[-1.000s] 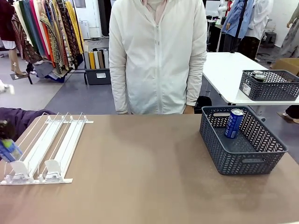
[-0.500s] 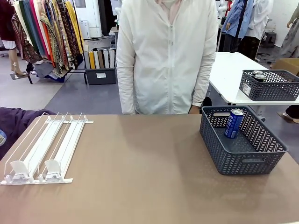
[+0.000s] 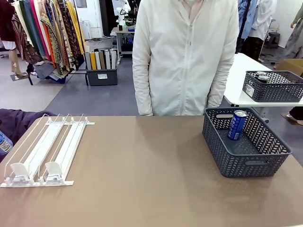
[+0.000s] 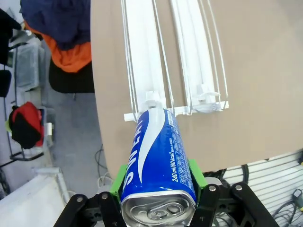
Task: Retrieve and store the cans from the dispenser.
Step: Pick up one can from the Automatic Can Dispenser and place it in the middle of the table.
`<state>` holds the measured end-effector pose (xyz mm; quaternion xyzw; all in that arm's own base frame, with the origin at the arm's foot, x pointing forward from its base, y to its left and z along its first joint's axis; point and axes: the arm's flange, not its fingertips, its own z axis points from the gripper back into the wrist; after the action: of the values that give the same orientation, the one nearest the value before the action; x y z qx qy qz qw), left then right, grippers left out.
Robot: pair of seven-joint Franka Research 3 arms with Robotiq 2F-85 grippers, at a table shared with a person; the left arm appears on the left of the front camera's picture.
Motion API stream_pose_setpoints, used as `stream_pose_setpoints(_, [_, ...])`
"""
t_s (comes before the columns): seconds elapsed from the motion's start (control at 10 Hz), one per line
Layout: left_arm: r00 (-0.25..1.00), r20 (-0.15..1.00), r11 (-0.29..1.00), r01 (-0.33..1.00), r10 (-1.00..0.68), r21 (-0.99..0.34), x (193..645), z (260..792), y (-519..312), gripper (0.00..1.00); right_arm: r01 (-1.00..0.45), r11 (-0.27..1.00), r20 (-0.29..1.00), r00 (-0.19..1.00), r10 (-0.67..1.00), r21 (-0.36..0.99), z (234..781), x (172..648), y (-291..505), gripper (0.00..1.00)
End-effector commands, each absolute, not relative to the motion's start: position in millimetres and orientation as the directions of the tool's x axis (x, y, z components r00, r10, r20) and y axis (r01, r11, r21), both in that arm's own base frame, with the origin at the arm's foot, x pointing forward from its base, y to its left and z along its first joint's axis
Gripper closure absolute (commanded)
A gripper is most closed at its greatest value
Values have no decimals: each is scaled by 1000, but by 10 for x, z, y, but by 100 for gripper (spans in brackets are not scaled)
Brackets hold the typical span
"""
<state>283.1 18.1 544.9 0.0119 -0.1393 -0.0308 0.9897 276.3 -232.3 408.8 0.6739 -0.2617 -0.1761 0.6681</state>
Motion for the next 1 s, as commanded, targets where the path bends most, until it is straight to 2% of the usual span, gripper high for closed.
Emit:
stream_pose_setpoints(0.0, [969,175,985,167,-173,45,2958,5408,-157,100,-113,28,108,809,-578,993,4130,2741,-2325,0])
stream_pose_setpoints(0.1, [941,216,965,263,-261,17,3218,5491,-662,100,-113,28,108,809,-578,993,4130,2741,-2325,0])
stream_pose_setpoints(0.2, [914,312,960,278,-259,-18,3430,5627,-1172,100,-113,28,108,809,-578,993,4130,2741,-2325,0])
stream_pose_setpoints(0.3, [890,357,959,272,-283,81,3627,5673,-1757,100,-113,28,108,809,-578,993,4130,2741,-2325,0])
stream_pose_setpoints(0.6, [751,294,790,613,-591,21,4060,5327,-3441,100,-113,28,108,809,-578,993,4130,2741,-2325,0])
stream_pose_setpoints(0.8, [682,248,719,688,-688,102,4264,4862,-4207,100,-113,28,108,809,-578,993,4130,2741,-2325,0])
stream_pose_setpoints(0.9, [663,184,684,724,-726,88,4360,4601,-4420,100,-113,28,108,809,-578,993,4130,2741,-2325,0])
